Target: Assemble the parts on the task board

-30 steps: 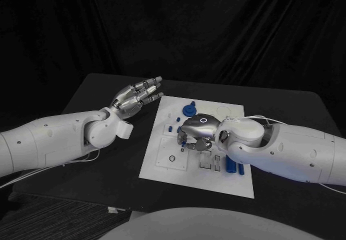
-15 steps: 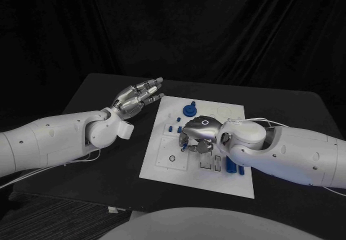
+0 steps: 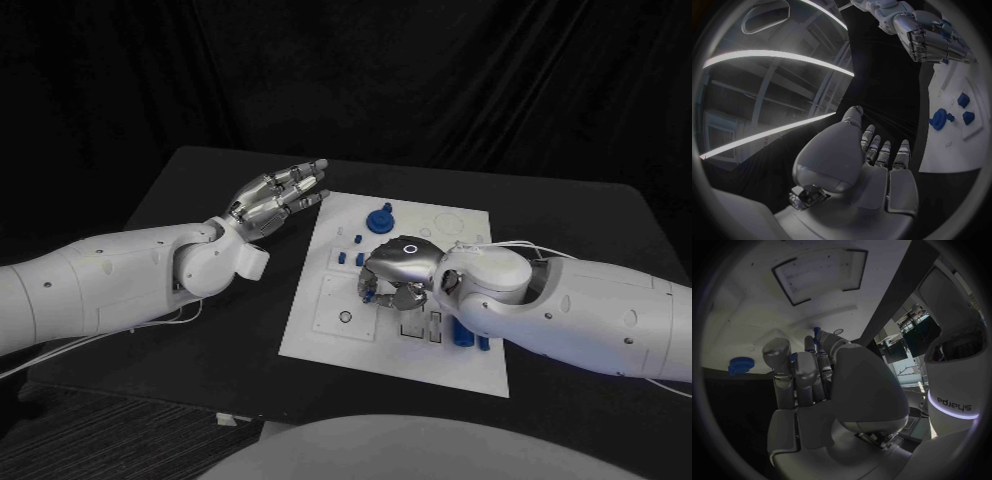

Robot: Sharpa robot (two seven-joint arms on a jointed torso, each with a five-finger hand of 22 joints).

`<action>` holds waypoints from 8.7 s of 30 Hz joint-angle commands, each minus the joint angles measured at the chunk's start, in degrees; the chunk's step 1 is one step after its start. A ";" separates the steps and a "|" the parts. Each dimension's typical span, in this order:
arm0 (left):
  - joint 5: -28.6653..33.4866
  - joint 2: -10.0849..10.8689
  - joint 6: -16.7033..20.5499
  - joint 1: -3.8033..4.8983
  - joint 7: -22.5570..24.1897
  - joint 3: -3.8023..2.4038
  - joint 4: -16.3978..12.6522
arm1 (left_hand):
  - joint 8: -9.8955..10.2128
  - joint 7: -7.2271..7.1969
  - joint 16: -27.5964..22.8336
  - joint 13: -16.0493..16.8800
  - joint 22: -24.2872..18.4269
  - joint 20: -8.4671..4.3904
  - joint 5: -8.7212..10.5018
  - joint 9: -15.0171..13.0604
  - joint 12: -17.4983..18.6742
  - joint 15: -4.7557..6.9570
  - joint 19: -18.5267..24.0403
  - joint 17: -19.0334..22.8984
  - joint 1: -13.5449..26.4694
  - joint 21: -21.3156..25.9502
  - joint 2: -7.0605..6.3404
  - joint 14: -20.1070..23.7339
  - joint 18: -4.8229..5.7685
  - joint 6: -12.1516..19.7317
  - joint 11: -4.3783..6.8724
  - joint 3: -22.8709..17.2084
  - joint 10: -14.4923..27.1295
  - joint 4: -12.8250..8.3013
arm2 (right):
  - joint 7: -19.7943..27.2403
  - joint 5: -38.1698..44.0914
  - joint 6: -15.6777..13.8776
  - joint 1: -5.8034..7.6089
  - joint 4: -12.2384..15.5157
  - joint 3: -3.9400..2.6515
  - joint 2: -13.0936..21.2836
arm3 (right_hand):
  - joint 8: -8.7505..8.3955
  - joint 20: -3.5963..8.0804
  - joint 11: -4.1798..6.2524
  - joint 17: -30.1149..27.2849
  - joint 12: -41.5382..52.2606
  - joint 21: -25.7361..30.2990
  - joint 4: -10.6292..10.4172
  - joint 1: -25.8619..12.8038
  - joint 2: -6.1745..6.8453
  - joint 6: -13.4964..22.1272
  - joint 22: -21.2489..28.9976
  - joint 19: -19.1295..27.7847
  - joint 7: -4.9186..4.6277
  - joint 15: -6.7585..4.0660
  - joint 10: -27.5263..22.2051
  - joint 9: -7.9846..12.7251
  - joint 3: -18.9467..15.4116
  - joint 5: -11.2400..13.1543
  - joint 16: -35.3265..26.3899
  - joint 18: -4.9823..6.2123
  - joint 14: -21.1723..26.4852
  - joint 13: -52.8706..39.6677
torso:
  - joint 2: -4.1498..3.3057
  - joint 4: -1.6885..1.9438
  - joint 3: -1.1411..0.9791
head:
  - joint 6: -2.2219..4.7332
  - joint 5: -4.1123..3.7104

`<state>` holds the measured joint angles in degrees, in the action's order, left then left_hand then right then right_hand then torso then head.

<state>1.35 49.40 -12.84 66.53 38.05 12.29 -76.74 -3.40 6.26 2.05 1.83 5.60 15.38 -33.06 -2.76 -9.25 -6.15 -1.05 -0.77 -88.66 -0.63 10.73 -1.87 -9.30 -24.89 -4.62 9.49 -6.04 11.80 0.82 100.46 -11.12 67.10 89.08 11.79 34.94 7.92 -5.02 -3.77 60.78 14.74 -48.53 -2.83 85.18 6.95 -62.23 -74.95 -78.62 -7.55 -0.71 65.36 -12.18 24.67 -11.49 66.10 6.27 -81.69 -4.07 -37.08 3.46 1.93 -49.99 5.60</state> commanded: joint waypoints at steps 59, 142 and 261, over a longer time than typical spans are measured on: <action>0.32 -0.56 -2.08 -1.15 -0.21 -0.07 1.48 | -0.22 -0.11 0.49 -0.04 -0.01 0.43 0.07 -0.04 0.10 -0.95 -0.20 -0.12 -0.37 -0.28 0.14 -0.10 -1.03 0.17 0.03 -0.57 0.40 -0.12 | 0.11 0.10 -9.34 2.00 1.29 0.09 4.22 | -2.87 -0.94 -1.93 -7.03 5.51 15.15 -3.64 -1.98 0.88 16.29 -2.96 6.27 3.91 0.60 -24.24 5.59 -12.66 4.35 -4.30 2.65 7.53 -3.52 | 0.05 0.00 -0.01 | -0.01 0.63; 0.32 -0.93 -2.56 -2.53 -1.92 -0.06 2.23 | -0.38 0.11 0.74 -0.02 0.08 0.56 -0.18 -0.09 0.04 -1.34 -0.33 -0.15 -0.84 -0.32 0.66 -0.16 -1.03 -0.07 -0.20 -1.80 0.53 -0.85 | 1.35 -4.82 -7.23 1.36 -1.57 0.10 13.11 | 2.37 0.46 0.80 -0.12 2.26 -5.27 -4.19 3.62 0.21 -1.95 -6.62 -1.44 0.87 -0.73 1.34 3.53 -7.38 -4.50 3.75 0.09 -0.50 -0.99 | 0.07 0.02 -0.01 | -0.01 0.42; 0.32 -1.20 -3.27 -3.01 -1.85 -0.06 2.46 | -0.62 0.40 0.80 -0.09 -0.69 0.21 0.50 -0.10 0.19 -1.34 -0.16 -0.09 0.91 -0.21 0.93 0.17 -1.05 0.11 -0.55 -2.67 1.06 0.34 | -2.54 2.35 5.27 -0.55 2.07 0.09 -5.74 | -0.40 0.45 0.58 -4.72 2.72 1.33 -1.41 3.89 0.70 2.29 -5.29 1.20 0.03 -0.55 2.59 2.80 -6.55 -2.48 -0.59 1.01 1.70 -2.26 | 0.02 0.01 0.03 | -0.01 0.70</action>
<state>1.37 48.33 -15.21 63.62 35.47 12.29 -74.24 -3.82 6.25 2.65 1.80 4.95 15.58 -32.36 -2.82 -9.25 -7.48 -1.26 -0.84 -87.73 -0.63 11.65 -1.96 -9.29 -24.88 -5.22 7.22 -5.42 12.07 -1.36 102.47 -5.95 66.80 91.05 11.85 29.30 7.80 -4.57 -5.08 56.06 16.87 -47.63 -4.53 88.85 7.39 -60.37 -74.94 -77.70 -7.50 -1.38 65.90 -9.46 18.06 -13.92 65.70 6.72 -80.40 -4.31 -37.07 3.48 1.93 -49.99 6.31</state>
